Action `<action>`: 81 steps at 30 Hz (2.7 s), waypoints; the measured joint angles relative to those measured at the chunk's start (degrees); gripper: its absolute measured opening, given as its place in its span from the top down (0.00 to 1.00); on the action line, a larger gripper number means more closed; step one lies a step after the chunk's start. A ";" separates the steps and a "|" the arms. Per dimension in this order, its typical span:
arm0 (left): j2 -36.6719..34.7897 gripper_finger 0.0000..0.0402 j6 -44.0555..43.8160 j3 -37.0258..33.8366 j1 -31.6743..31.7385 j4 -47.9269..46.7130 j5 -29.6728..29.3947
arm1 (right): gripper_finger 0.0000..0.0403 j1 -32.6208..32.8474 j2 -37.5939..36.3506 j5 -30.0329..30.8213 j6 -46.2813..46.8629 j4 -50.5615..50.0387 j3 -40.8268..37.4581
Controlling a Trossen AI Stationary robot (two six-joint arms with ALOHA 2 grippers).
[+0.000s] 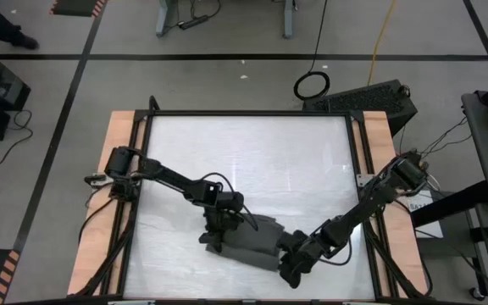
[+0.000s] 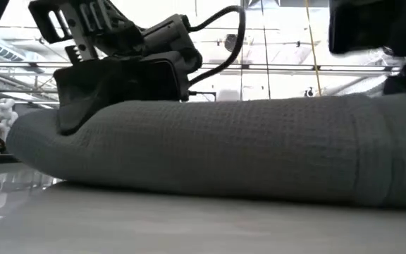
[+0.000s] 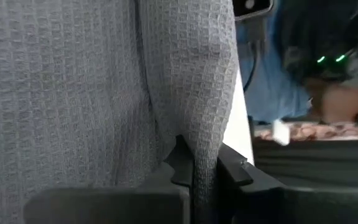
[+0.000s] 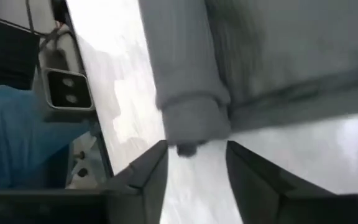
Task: Roll towel
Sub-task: Roll the dark gray towel
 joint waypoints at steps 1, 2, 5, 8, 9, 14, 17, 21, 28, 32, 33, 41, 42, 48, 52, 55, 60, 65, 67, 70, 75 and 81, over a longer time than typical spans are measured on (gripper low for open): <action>0.61 0.94 -0.82 0.09 0.01 0.56 0.26 | 0.61 -0.03 -0.85 0.43 -1.27 -0.71 0.00; 1.22 0.94 -1.95 0.26 0.02 1.13 0.51 | 0.59 0.19 -1.73 0.89 -2.65 -1.11 0.06; 2.38 0.94 -3.65 0.27 0.06 3.03 0.82 | 0.56 2.01 -4.09 4.48 -10.84 -1.75 0.07; 2.51 0.94 -4.51 0.21 0.56 5.59 0.71 | 0.57 4.94 -5.76 9.47 -21.34 -1.34 0.57; 2.54 0.94 -5.24 0.21 0.91 6.39 0.75 | 0.57 5.81 -5.75 10.35 -25.71 -0.95 1.00; 2.62 0.94 -7.79 0.23 3.14 8.44 -0.11 | 0.58 8.71 -4.00 14.24 -35.93 -0.90 1.05; 2.64 0.94 -7.88 0.22 4.26 8.24 -0.34 | 0.56 9.28 -2.51 17.30 -37.73 -0.52 1.03; 2.69 0.94 -7.98 0.21 5.40 8.15 -0.13 | 0.51 9.23 -0.61 22.52 -39.59 -0.69 1.03; 2.73 0.94 -7.98 0.16 5.96 8.04 0.76 | 0.41 7.07 1.59 27.58 -43.23 -1.60 1.03; 2.73 0.94 -7.96 0.16 5.96 8.02 1.25 | 0.40 5.70 3.29 27.58 -43.79 -2.78 1.05; 2.73 0.94 -7.98 0.16 5.97 8.02 1.53 | 0.40 5.41 3.68 27.59 -43.81 -3.31 1.05; 2.75 0.94 -7.91 0.14 6.01 7.75 3.29 | 0.47 3.90 4.63 27.72 -44.65 -5.93 1.11; 2.75 0.94 -7.87 0.14 5.97 7.73 3.13 | 0.48 3.68 4.63 27.50 -44.43 -6.65 1.11; 2.75 0.89 -6.55 0.10 5.83 7.60 0.86 | 0.60 1.81 4.96 26.21 -38.95 -9.75 0.30; 2.32 0.78 -4.66 0.40 5.82 7.43 -0.41 | 0.75 0.12 5.46 20.90 -36.33 -9.51 0.12; 1.63 0.67 -3.13 1.04 5.80 6.63 -1.07 | 0.88 -0.32 5.57 18.93 -34.95 -9.15 0.11; -1.75 0.52 0.28 1.95 6.56 6.64 -3.64 | 0.96 -0.31 5.68 17.67 -32.11 -7.71 0.00; -8.00 0.49 7.34 2.06 6.70 1.57 -11.20 | 0.95 -0.31 5.71 17.11 -28.32 -7.27 -0.07; -10.96 0.49 10.31 2.09 6.60 -0.96 -14.47 | 0.96 -0.29 5.68 16.70 -26.90 -7.23 -0.09; -15.36 0.49 14.23 2.11 5.80 -5.87 -20.47 | 0.97 -0.30 5.68 15.19 -25.21 -6.55 -0.11; -21.08 0.49 18.96 2.11 2.73 -10.00 -28.30 | 0.97 -0.27 5.72 14.63 -21.97 -4.60 -0.13; -21.54 0.49 23.44 2.13 -4.34 -10.32 -35.07 | 0.98 -0.33 5.84 12.68 -20.09 -0.53 -0.17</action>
